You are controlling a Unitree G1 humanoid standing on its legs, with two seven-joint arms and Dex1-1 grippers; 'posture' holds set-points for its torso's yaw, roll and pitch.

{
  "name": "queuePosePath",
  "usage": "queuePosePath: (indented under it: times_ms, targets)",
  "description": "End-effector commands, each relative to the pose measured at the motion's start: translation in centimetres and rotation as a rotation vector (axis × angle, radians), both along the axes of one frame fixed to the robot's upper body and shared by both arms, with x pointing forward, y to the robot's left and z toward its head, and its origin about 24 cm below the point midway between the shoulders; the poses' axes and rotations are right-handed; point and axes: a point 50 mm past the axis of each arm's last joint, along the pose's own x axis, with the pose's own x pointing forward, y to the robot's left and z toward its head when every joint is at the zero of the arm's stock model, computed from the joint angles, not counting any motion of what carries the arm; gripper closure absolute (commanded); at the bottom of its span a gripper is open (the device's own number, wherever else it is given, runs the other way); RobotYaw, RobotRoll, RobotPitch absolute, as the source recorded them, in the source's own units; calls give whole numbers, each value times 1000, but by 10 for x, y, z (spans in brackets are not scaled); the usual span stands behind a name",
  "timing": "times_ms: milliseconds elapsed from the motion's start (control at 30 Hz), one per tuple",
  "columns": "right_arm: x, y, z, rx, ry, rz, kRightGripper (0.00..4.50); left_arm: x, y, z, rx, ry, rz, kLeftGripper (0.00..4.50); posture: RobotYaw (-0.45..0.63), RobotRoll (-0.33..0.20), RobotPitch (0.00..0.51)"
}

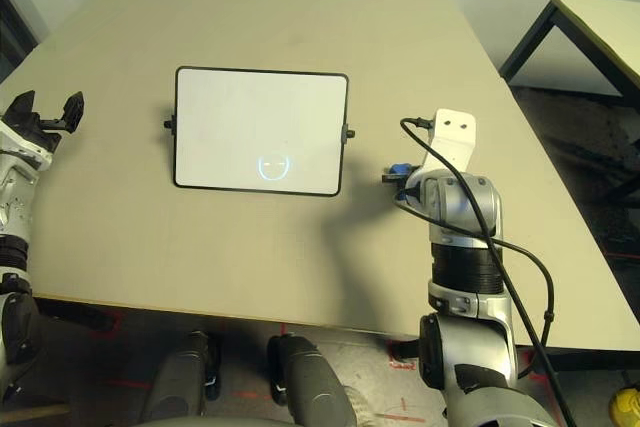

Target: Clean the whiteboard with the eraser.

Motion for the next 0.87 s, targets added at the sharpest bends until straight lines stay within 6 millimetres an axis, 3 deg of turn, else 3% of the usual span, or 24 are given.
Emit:
queuePosePath:
  times_ms: [33,133,233,333,433,533,667,867]
  targets:
    - [-1,-5,16,34,-85,11,1047,3,-7,5,10,-3,-26,0,-34,0,144]
    - [2,-5,41,69,-256,46,73,5,-9,10,19,-18,-36,0,-41,0,149]
    - [8,-20,73,58,-548,24,31,5,-8,17,17,-53,-19,0,-49,0,153]
    - [8,-43,81,-53,-739,-21,31,4,-5,23,31,-91,19,0,-51,0,156]
    - [4,-74,53,-82,-806,-161,31,2,0,18,23,-97,66,0,-49,0,155]
    - [-1,-91,20,-94,-817,-240,31,2,3,8,-43,-88,85,0,-46,0,154]
    - [-3,-102,-13,-85,-782,-271,31,4,0,-6,-42,-47,92,0,-44,0,146]
    - [-9,-107,-41,-36,-739,-280,31,4,-1,-25,-52,13,102,0,-48,0,127]
